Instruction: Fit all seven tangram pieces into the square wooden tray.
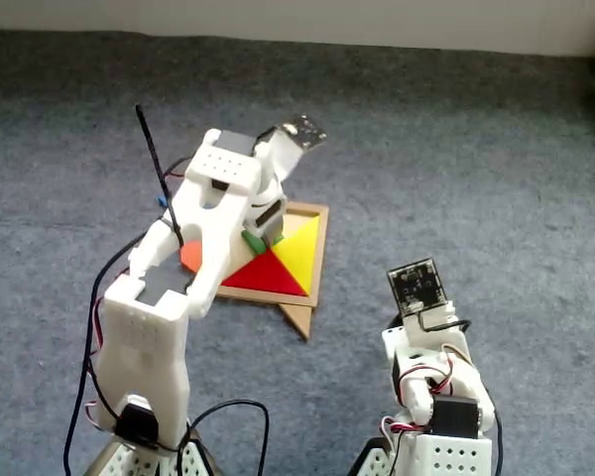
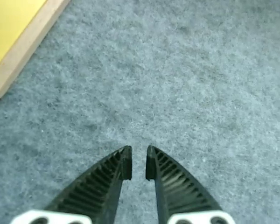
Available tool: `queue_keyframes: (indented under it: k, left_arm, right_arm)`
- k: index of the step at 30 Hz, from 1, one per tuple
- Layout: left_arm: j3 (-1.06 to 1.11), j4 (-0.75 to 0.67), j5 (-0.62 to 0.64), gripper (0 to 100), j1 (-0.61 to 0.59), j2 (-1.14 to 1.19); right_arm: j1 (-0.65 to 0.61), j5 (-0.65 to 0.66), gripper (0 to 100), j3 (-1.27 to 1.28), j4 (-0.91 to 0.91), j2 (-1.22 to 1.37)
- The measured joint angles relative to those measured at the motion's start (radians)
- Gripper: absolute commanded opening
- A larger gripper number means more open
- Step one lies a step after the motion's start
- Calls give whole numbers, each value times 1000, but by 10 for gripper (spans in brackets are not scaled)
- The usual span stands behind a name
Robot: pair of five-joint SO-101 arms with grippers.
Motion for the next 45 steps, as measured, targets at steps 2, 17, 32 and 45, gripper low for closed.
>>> queue_keyframes:
  k: [2,17,32,45]
  left_arm:
    - [0,49,5,204,9,-29]
    - [384,104,218,207,153,-454]
    - [778,-247,657,207,259,-520]
    - [819,-304,694,207,328,-522]
  right_arm:
    - [0,0,67,0,0,0]
    - [0,0,67,0,0,0]
    - [0,0,67,0,0,0]
    - [3,0,67,0,0,0]
